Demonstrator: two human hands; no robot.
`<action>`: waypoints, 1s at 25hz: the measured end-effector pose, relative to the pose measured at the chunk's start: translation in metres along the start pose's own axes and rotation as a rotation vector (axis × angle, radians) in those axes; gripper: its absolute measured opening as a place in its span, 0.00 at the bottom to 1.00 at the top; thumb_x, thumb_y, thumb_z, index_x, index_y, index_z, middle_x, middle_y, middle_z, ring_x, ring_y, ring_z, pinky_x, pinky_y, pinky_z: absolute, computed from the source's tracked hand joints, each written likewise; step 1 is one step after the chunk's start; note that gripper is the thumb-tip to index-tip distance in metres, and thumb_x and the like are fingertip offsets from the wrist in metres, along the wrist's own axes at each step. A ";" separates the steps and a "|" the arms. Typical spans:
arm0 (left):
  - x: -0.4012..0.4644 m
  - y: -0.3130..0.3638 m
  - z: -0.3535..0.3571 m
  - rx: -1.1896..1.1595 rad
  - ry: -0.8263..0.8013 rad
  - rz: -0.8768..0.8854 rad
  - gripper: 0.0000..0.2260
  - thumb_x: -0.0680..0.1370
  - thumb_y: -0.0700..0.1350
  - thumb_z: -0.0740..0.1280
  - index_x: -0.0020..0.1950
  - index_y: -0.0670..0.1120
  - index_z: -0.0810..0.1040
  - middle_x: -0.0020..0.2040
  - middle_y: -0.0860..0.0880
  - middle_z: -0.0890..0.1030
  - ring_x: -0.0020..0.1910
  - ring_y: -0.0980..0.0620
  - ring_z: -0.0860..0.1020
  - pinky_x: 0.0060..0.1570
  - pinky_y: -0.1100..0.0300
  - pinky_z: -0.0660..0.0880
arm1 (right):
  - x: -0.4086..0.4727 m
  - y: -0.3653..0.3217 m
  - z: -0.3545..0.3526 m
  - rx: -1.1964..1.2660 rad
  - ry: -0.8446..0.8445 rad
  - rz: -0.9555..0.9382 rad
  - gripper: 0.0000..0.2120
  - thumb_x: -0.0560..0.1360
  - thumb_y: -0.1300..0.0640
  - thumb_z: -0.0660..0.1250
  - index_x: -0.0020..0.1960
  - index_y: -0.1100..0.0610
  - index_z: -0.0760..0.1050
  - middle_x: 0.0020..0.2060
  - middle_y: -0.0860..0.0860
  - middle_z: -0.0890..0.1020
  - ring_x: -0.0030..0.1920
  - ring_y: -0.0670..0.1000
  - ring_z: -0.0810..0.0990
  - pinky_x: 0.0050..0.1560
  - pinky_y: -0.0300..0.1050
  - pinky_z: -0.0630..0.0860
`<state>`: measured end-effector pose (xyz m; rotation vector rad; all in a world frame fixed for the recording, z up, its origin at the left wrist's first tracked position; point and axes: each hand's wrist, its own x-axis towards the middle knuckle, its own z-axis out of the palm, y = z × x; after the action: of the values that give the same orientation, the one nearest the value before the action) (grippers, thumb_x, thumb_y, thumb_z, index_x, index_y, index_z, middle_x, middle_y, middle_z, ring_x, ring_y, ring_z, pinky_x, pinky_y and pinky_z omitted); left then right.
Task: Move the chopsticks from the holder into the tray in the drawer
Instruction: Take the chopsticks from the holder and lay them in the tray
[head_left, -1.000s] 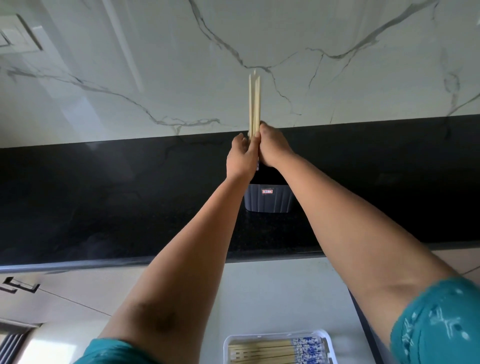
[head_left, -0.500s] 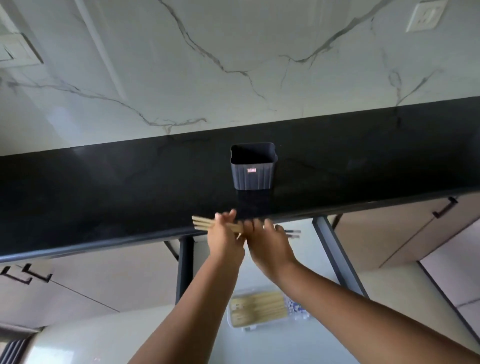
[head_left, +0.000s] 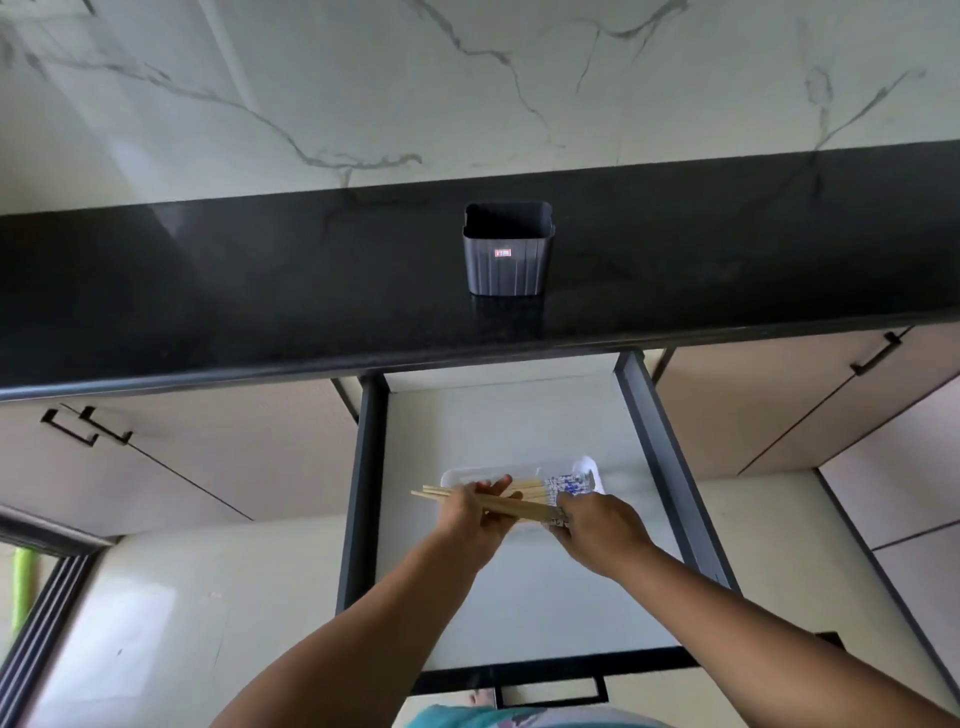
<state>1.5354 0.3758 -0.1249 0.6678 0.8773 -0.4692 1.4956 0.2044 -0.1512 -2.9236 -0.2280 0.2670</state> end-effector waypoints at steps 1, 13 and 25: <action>-0.001 -0.010 -0.002 0.004 -0.027 0.012 0.15 0.83 0.39 0.51 0.38 0.40 0.68 0.44 0.37 0.79 0.44 0.39 0.78 0.53 0.44 0.76 | -0.005 0.002 0.004 0.019 -0.011 0.001 0.15 0.77 0.43 0.58 0.51 0.53 0.76 0.44 0.52 0.83 0.45 0.59 0.82 0.36 0.44 0.70; 0.022 0.004 -0.045 0.475 0.443 0.385 0.11 0.79 0.40 0.59 0.43 0.44 0.80 0.42 0.45 0.79 0.41 0.47 0.75 0.40 0.58 0.72 | -0.010 0.014 0.002 -0.062 -0.049 -0.158 0.17 0.77 0.42 0.60 0.57 0.54 0.71 0.49 0.53 0.83 0.46 0.60 0.81 0.40 0.47 0.75; 0.082 0.005 -0.051 2.095 -0.137 0.830 0.27 0.82 0.55 0.55 0.78 0.46 0.57 0.80 0.48 0.53 0.79 0.50 0.50 0.75 0.55 0.49 | 0.096 0.046 0.030 -0.233 -0.350 -0.112 0.24 0.74 0.65 0.59 0.69 0.55 0.64 0.52 0.57 0.81 0.51 0.59 0.79 0.50 0.47 0.72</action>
<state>1.5568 0.4067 -0.2143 2.6827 -0.4455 -0.5174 1.5890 0.1818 -0.2057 -3.0552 -0.5035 0.7846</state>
